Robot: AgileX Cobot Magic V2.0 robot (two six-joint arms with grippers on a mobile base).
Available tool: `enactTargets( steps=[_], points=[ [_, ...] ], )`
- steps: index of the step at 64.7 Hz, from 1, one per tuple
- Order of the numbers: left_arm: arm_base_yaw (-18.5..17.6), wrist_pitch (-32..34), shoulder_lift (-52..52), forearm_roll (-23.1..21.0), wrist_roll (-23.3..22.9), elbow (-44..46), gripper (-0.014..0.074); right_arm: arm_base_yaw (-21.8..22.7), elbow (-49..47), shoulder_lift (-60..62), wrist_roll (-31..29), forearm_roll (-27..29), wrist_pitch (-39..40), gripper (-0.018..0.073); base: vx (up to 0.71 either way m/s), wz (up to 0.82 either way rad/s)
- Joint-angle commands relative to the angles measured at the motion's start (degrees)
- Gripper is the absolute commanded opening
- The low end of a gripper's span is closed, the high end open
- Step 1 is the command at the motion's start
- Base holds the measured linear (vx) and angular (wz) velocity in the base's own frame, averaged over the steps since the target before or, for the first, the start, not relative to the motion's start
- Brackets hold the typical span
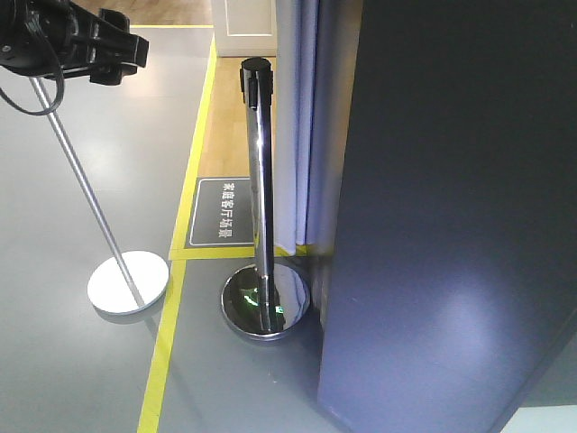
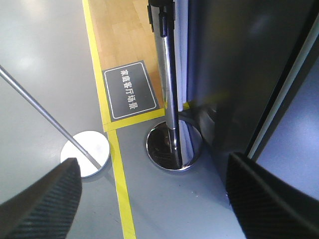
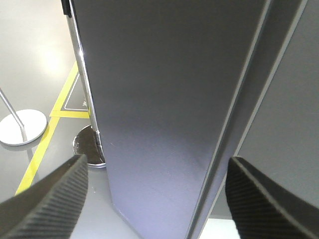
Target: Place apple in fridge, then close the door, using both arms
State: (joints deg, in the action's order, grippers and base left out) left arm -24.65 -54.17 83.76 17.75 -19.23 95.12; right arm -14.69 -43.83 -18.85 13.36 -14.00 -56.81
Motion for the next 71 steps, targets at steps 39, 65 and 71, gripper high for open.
enactTargets(
  steps=[39, 65, 71],
  points=[
    [0.1, 2.8, -1.9, 1.2, -0.7, 1.9, 0.0565, 0.5, -9.3, -30.5, 35.9, -32.7, 24.4, 0.0545, 0.0, 0.0],
    [0.1, 2.8, -1.9, 1.2, -0.7, 1.9, 0.0565, 9.2, -29.1, -54.1, 35.6, -36.4, 27.0, 0.0545, 0.0, 0.0],
    [0.1, 2.8, -1.9, 1.2, -0.7, 1.9, 0.0565, 12.7, -31.2, -57.2, 33.3, -32.7, 32.2, 0.0545, 0.0, 0.0]
  ],
)
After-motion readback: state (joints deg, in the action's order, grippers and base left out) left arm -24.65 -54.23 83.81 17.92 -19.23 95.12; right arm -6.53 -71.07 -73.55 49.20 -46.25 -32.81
